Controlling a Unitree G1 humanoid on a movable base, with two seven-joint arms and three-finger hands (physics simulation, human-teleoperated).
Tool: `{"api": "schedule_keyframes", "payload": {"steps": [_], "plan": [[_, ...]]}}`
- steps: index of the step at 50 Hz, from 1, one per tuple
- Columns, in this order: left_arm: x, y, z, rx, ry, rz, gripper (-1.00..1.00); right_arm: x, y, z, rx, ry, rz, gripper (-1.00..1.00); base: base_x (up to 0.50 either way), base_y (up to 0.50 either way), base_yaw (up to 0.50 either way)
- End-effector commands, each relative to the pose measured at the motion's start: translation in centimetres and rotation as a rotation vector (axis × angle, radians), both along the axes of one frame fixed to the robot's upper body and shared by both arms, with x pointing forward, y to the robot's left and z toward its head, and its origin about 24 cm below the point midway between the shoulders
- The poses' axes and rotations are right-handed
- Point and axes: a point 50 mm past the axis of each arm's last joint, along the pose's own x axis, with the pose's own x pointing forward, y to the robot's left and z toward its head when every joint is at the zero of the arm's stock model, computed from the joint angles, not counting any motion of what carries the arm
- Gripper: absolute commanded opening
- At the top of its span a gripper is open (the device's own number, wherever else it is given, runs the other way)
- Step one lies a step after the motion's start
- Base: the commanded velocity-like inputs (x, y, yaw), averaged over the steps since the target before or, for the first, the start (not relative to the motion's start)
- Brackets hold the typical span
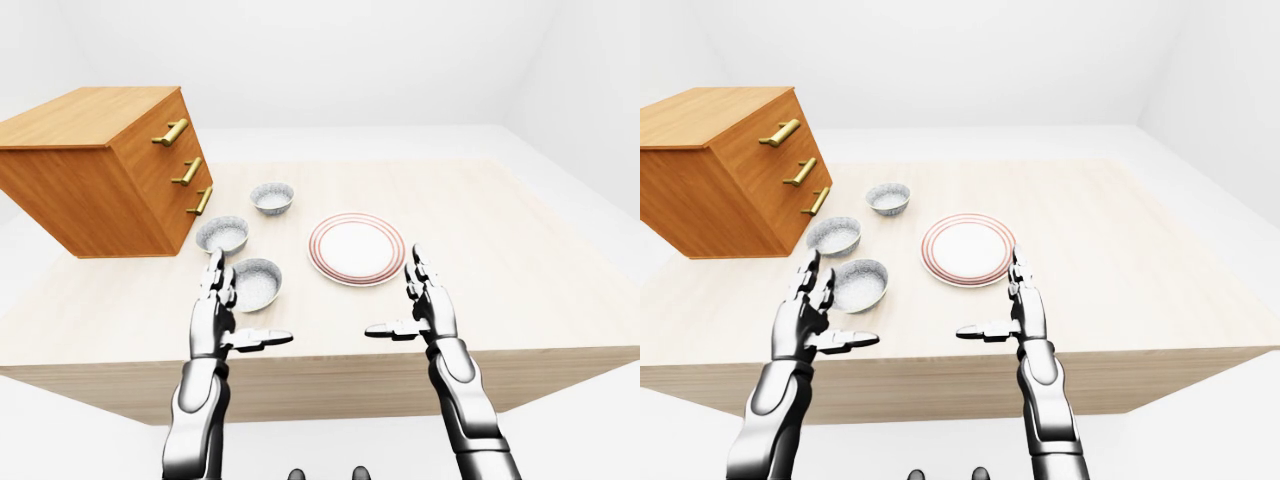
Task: Put the bowl at the front on the plate.
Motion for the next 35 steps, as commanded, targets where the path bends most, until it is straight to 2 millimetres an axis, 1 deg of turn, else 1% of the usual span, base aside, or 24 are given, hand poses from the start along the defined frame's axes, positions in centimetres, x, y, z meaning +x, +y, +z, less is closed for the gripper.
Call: {"api": "schedule_keyframes", "payload": {"steps": [1, 3, 4, 5, 8, 9, 10, 11, 12, 16, 18, 19, 22, 23, 27, 29, 32, 34, 35], "plan": [[-2.0, 2.0, 2.4, -0.029, -0.102, 0.102, 1.0, 0.1, -0.1, -0.2, -0.004, 0.009, -0.004, 1.0, 0.0, 0.0, 0.0], [-2.2, 2.2, 2.0, -0.011, -0.083, 0.094, 1.0, 0.0, -0.1, -0.1, 0.0, 0.01, -0.006, 1.0, 0.0, 0.0, 0.0], [-2.2, 2.5, 2.1, -0.015, -0.09, 0.106, 1.0, 0.0, -0.1, -0.1, 0.0, 0.009, -0.005, 1.0, 0.0, 0.0, 0.0], [-2.4, 2.9, 2.8, -0.021, -0.119, 0.119, 1.0, 0.0, 0.0, -0.1, -0.002, 0.008, -0.003, 1.0, 0.0, 0.0, 0.0], [-2.4, 3.0, 2.8, -0.021, -0.121, 0.12, 1.0, 0.0, 0.0, 0.0, -0.002, 0.008, -0.003, 1.0, 0.0, 0.0, 0.0], [-3.3, 3.6, 3.0, -0.007, -0.126, 0.151, 1.0, 0.1, 0.0, -0.2, -0.002, 0.01, -0.002, 1.0, 0.0, 0.0, 0.0], [-3.6, 3.6, 3.2, -0.007, -0.132, 0.147, 1.0, 0.1, 0.0, -0.2, -0.003, 0.01, -0.001, 1.0, 0.0, 0.0, 0.0], [-3.9, 3.6, 2.9, 0.021, -0.112, 0.149, 1.0, 0.0, 0.0, -0.2, -0.005, 0.01, 0.0, 1.0, 0.0, 0.0, 0.0], [-4.0, 3.8, 2.6, 0.029, -0.098, 0.172, 1.0, 0.1, 0.0, -0.2, -0.007, 0.011, 0.001, 1.0, 0.0, 0.0, 0.0], [-4.7, 4.5, 3.2, 0.014, -0.125, 0.191, 1.0, 0.1, 0.0, -0.2, -0.007, 0.012, 0.0, 1.0, 0.0, 0.0, 0.0], [-4.8, 4.9, 3.2, 0.009, -0.126, 0.229, 1.0, 0.1, 0.1, -0.3, -0.008, 0.016, 0.004, 1.0, 0.0, 0.0, 0.0], [-5.0, 5.5, 3.0, 0.003, -0.119, 0.28, 1.0, 0.1, 0.1, -0.4, -0.01, 0.018, 0.006, 1.0, 0.0, 0.0, 0.0], [-5.5, 5.9, 3.0, 0.005, -0.121, 0.273, 1.0, 0.1, 0.1, -0.3, -0.01, 0.018, 0.006, 1.0, 0.0, 0.0, 0.0], [-5.6, 6.6, 2.9, 0.01, -0.114, 0.33, 1.0, 0.1, 0.1, -0.3, -0.008, 0.018, 0.005, 1.0, 0.0, 0.0, 0.0], [-6.0, 7.7, 3.2, -0.01, -0.133, 0.412, 1.0, 0.1, 0.1, -0.2, -0.008, 0.017, 0.003, 1.0, 0.0, 0.0, 0.0], [-5.9, 8.4, 3.2, -0.03, -0.14, 0.477, 1.0, 0.1, 0.1, -0.3, -0.008, 0.016, 0.002, 1.0, 0.0, 0.0, 0.0], [-5.7, 9.1, 3.3, -0.055, -0.147, 0.527, 1.0, 0.1, 0.1, -0.2, -0.007, 0.016, 0.0, 1.0, 0.0, 0.0, 0.0], [-5.5, 9.8, 2.7, -0.069, -0.125, 0.573, 1.0, 0.1, 0.1, -0.2, -0.007, 0.015, 0.001, 1.0, 0.0, 0.0, 0.0], [-5.7, 10.6, 2.6, -0.1, -0.126, 0.627, 1.0, 0.1, 0.0, -0.2, -0.006, 0.017, 0.001, 1.0, 0.0, 0.0, 0.0]]}}
